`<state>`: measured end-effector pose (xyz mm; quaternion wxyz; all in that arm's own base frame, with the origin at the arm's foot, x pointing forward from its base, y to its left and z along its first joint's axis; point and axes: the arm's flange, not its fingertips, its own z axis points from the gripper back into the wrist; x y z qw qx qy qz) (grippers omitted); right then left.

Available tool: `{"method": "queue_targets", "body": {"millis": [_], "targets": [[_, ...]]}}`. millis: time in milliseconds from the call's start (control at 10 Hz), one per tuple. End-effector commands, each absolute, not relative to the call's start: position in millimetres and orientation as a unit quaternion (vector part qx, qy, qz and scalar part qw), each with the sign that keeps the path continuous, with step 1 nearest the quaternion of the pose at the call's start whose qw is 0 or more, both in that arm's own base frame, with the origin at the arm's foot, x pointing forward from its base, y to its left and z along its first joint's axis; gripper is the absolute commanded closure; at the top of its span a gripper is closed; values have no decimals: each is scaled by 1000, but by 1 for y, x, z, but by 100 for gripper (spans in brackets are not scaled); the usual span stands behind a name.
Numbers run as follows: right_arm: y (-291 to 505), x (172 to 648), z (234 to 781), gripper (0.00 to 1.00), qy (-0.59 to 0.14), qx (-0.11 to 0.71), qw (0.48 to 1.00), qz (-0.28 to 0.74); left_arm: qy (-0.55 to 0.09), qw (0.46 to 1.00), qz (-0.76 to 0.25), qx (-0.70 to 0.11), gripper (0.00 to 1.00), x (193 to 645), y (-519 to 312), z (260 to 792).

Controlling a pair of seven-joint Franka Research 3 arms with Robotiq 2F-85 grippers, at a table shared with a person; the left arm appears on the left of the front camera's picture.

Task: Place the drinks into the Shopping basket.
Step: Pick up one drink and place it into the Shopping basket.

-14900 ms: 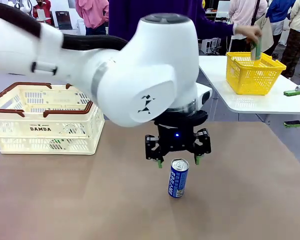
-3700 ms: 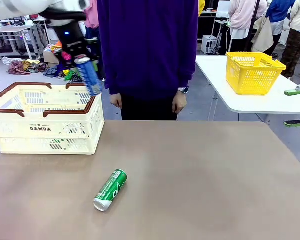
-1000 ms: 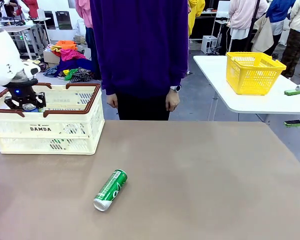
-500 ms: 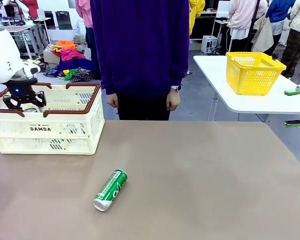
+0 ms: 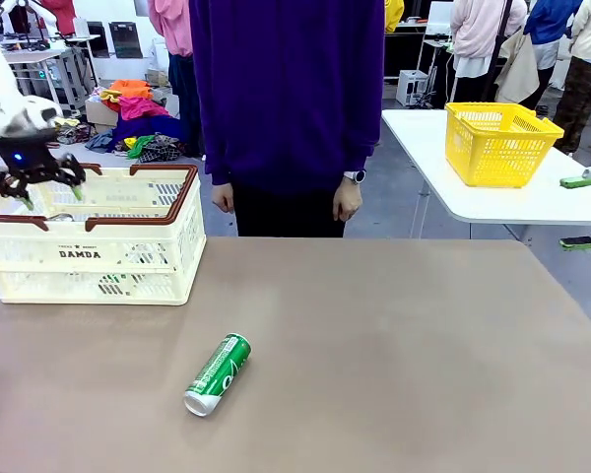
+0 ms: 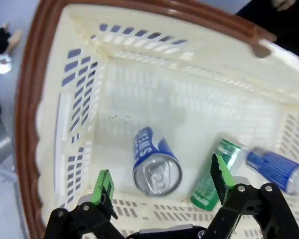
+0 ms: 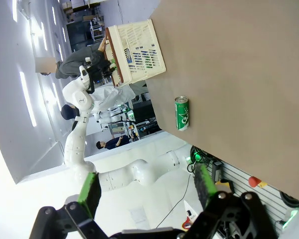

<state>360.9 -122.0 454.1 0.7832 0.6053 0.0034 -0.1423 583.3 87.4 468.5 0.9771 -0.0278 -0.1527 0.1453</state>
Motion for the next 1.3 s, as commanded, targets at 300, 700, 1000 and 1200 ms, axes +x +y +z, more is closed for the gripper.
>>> {"method": "queue_targets", "body": {"millis": [300,700,1000,1200], "targets": [[-122,362,456,0,-2,611,780,-138,-81,930,-10,-358,0,467,132,592],[-122,362,456,0,-2,611,780,-138,-66,800,-66,-592,0,355,167,530],[-122,362,456,0,-2,611,780,-138,-146,763,46,-628,0,334,165,490],[-122,362,456,0,-2,611,780,-138,-95,773,-44,-626,0,326,179,499]]}}
